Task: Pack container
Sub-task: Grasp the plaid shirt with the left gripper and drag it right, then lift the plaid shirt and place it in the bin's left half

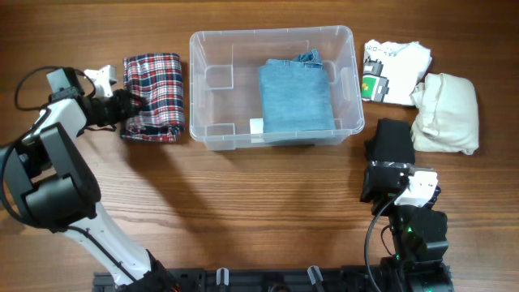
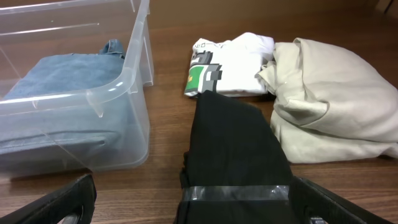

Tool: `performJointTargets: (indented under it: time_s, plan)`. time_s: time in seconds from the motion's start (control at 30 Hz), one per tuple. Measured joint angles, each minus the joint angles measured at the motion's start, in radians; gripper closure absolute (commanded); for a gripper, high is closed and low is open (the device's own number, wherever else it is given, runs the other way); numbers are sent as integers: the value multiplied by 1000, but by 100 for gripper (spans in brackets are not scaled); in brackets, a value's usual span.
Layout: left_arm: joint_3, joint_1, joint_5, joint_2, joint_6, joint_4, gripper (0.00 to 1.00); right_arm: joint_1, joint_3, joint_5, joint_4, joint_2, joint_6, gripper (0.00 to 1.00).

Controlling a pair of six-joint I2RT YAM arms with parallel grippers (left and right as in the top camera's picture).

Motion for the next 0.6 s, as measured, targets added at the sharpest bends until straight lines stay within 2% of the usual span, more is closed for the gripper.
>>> performJointTargets:
  time_s: [0.13, 0.2, 0.27, 0.37, 0.47, 0.6]
  plan:
    - [4, 6, 18, -1, 0, -20, 96, 0, 0, 0, 0, 0, 0, 0]
    - [4, 22, 48, -8, 0, -73, 96, 0, 0, 0, 0, 0, 0, 0]
    - [16, 49, 60, -48, -11, -195, 96, 0, 0, 0, 0, 0, 0, 0]
    - [52, 85, 80, -238, -35, -319, 96, 0, 0, 0, 0, 0, 0, 0]
    - [88, 71, 90, -460, -96, -344, 96, 0, 0, 0, 0, 0, 0, 0]
    - [117, -54, 125, -715, -224, -339, 96, 0, 0, 0, 0, 0, 0, 0]
